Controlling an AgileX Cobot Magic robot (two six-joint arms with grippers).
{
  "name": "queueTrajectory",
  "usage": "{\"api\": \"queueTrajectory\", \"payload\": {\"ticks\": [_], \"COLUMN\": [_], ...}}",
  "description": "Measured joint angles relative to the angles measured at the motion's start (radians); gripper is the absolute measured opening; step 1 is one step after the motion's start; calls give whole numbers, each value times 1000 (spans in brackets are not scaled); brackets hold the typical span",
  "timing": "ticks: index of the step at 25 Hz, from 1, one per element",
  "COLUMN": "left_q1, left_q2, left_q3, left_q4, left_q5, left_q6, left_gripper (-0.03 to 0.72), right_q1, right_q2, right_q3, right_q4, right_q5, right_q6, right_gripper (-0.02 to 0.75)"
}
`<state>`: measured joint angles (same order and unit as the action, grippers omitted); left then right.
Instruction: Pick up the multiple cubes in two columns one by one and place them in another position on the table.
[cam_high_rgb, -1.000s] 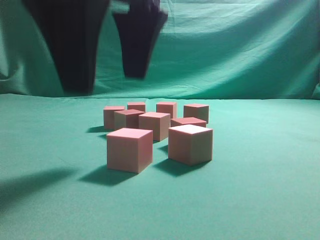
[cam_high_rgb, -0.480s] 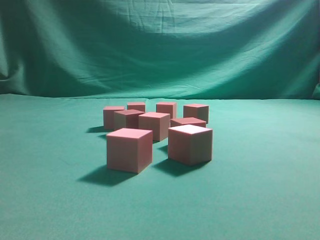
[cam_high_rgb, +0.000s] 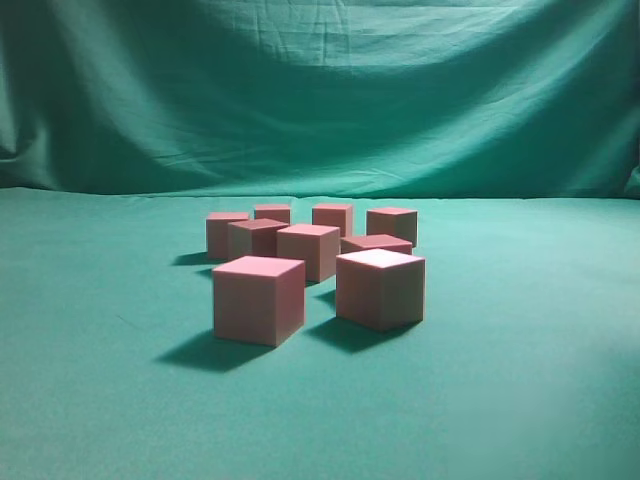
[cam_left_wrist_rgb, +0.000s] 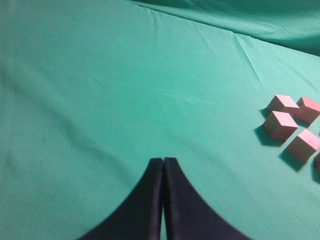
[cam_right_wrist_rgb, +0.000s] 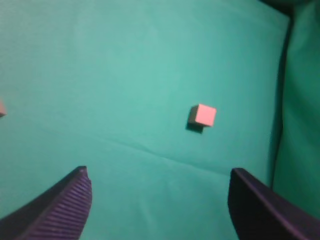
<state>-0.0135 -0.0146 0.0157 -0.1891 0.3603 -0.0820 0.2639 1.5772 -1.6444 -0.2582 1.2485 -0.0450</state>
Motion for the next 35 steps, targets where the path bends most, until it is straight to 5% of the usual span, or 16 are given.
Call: {"api": "queueTrajectory", "payload": {"ticks": [5, 10, 21, 35], "left_q1": [0, 0, 0, 0], "left_q2": [0, 0, 0, 0], "left_q3": [0, 0, 0, 0], "left_q4": [0, 0, 0, 0], "left_q5": [0, 0, 0, 0], "left_q6": [0, 0, 0, 0], "left_gripper": [0, 0, 0, 0], "right_q1": [-223, -316, -339, -339], "right_q2": [87, 210, 429, 569], "right_q3": [0, 0, 0, 0], "right_q4": [193, 267, 247, 198], "right_q5": [-14, -84, -332, -459], "right_q6": [6, 6, -20, -20], "right_gripper": [564, 564, 564, 564]}}
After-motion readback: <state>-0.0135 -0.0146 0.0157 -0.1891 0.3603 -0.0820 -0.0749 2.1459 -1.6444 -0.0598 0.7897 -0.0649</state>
